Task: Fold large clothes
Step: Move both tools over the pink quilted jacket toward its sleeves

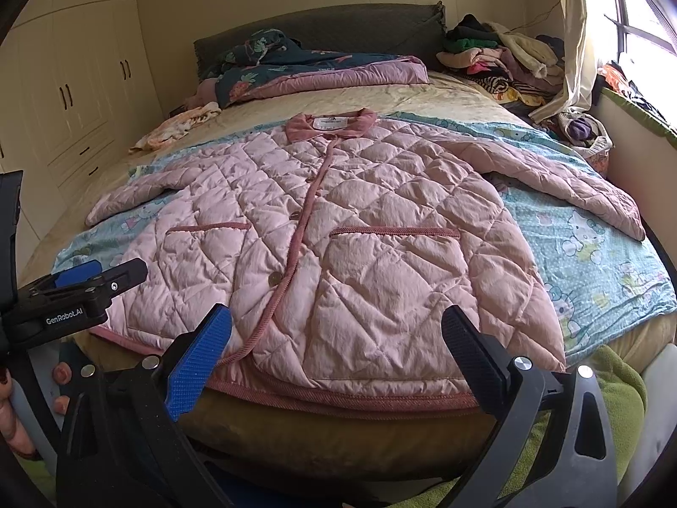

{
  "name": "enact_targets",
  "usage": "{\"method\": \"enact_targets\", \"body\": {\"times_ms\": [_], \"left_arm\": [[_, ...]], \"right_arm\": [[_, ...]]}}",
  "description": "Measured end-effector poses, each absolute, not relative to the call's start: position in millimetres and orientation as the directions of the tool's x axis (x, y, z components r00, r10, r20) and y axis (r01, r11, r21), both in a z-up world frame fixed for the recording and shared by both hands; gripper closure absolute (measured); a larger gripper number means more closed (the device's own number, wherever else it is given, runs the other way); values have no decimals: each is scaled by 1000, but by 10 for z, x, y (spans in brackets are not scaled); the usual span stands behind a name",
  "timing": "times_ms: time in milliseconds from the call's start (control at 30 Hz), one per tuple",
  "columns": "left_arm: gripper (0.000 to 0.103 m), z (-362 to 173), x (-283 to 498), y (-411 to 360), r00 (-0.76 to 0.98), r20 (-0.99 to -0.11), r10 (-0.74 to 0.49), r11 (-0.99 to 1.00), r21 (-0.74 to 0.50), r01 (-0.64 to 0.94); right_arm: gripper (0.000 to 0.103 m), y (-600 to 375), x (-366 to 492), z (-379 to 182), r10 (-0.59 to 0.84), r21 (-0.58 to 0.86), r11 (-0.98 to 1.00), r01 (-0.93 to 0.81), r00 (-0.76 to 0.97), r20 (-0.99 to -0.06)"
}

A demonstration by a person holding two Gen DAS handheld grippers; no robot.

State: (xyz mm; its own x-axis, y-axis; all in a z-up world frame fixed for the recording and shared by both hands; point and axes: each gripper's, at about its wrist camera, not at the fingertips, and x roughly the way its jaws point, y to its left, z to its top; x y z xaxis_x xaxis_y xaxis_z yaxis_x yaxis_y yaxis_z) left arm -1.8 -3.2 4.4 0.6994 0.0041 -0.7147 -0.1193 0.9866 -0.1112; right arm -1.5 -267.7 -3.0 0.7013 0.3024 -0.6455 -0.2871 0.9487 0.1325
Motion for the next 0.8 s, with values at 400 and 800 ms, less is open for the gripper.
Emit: {"method": "enact_targets", "body": {"times_ms": [400, 800], "left_arm": [[8, 66, -1, -70, 698, -716, -3, 986, -119, -117], [8, 76, -2, -78, 698, -716, -2, 986, -116, -117]], "right_arm": [[4, -2680, -16, -29, 306, 137, 947, -290, 697, -649], [4, -2682, -10, -55, 305, 138, 948, -286, 695, -651]]}}
